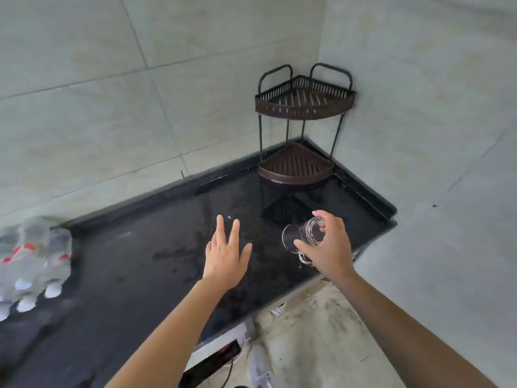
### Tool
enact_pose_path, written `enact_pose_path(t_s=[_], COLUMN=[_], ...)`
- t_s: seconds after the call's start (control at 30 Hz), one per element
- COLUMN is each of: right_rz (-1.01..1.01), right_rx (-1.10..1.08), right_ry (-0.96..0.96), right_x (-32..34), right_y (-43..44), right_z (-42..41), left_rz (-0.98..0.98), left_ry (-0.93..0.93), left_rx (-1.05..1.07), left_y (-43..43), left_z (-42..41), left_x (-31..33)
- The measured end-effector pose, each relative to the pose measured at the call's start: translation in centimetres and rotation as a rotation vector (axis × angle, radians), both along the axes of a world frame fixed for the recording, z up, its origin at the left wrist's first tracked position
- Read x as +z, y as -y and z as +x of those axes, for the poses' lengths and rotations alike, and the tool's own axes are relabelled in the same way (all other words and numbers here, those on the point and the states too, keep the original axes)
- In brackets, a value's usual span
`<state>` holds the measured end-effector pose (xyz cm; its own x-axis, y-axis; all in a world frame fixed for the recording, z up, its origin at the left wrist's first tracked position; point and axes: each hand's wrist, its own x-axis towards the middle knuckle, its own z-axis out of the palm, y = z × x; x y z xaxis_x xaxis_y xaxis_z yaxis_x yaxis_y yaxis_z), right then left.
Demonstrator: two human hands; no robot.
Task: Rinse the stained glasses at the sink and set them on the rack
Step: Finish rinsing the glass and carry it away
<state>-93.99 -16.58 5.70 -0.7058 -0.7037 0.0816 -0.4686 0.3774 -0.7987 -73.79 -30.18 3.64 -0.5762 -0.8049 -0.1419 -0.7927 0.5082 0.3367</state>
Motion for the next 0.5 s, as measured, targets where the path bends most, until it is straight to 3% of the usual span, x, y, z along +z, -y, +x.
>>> enact_pose_path(t_s=[0.3, 0.5], right_rz=[-0.036, -0.350], right_rx=[-0.158, -0.210], right_ry=[-0.089, -0.210], right_x=[5.2, 13.4], right_y=[9.2, 17.4], right_z=[-9.6, -17.7], left_rz=[-0.073, -0.308], left_ry=[0.025, -0.126], left_rx=[-0.237, -0.248], left_y=[12.3, 20.3], left_z=[-12.1, -21.4], left_x=[3.2, 9.5])
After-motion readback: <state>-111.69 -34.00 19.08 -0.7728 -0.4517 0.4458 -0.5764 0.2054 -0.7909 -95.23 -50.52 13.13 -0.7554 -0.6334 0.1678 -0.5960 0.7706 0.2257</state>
